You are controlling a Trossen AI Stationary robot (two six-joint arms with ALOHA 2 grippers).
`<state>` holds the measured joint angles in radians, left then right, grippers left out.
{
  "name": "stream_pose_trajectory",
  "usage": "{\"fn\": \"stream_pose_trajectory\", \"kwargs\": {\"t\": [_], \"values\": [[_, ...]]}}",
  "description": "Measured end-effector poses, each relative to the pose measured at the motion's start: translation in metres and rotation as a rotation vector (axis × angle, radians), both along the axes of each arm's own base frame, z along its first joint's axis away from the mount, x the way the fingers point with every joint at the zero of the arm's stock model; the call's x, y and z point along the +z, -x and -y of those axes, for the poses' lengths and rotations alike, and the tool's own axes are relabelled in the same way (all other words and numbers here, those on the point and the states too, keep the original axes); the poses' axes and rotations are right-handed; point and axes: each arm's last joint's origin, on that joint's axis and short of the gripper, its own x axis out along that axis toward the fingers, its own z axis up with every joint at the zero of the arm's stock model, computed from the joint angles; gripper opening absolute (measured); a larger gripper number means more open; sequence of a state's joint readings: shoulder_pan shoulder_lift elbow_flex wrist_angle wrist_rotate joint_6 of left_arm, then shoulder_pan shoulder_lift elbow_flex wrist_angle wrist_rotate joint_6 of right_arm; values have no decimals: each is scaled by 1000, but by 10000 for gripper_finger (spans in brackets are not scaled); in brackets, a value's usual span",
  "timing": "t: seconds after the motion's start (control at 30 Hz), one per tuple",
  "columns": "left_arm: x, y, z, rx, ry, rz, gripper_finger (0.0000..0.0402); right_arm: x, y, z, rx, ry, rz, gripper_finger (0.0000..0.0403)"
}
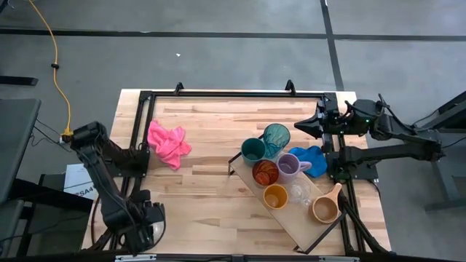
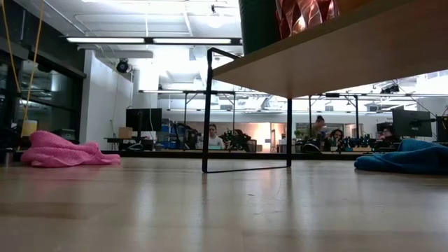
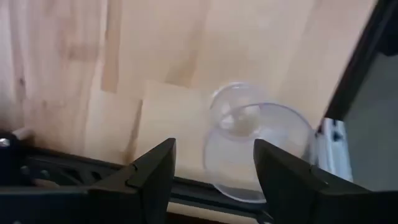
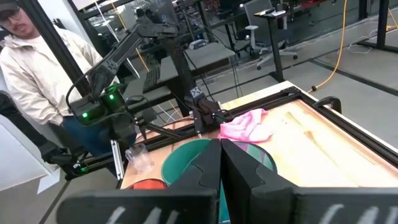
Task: Stack small to large cups/mugs on shelf
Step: Put the transparent mug on the shelf
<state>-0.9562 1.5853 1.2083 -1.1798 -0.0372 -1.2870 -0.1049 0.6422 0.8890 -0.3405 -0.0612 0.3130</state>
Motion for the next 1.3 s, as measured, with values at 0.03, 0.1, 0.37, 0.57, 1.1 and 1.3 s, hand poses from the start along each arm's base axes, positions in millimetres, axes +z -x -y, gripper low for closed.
{"fn": "stream_pose_trajectory", "kwargs": {"t": [0.03,0.1,0.37,0.57,1.1,1.3], "values": [[-2,0,0,-4,-8,-5,205,0,0,0,0,0,0,0],[-6,-2,2,-30,6,5,205,0,0,0,0,-2,0,0],[-35,5,-6,-42,-13,-43,205,0,0,0,0,-3,0,0],[-47,7,-8,-52,4,-62,204,0,0,0,-1,-3,0,0],[-50,4,-6,-36,53,-49,14,0,0,0,-1,-4,0,0],[-24,-15,-20,5,80,78,3,0,0,0,-1,-3,0,0]]}}
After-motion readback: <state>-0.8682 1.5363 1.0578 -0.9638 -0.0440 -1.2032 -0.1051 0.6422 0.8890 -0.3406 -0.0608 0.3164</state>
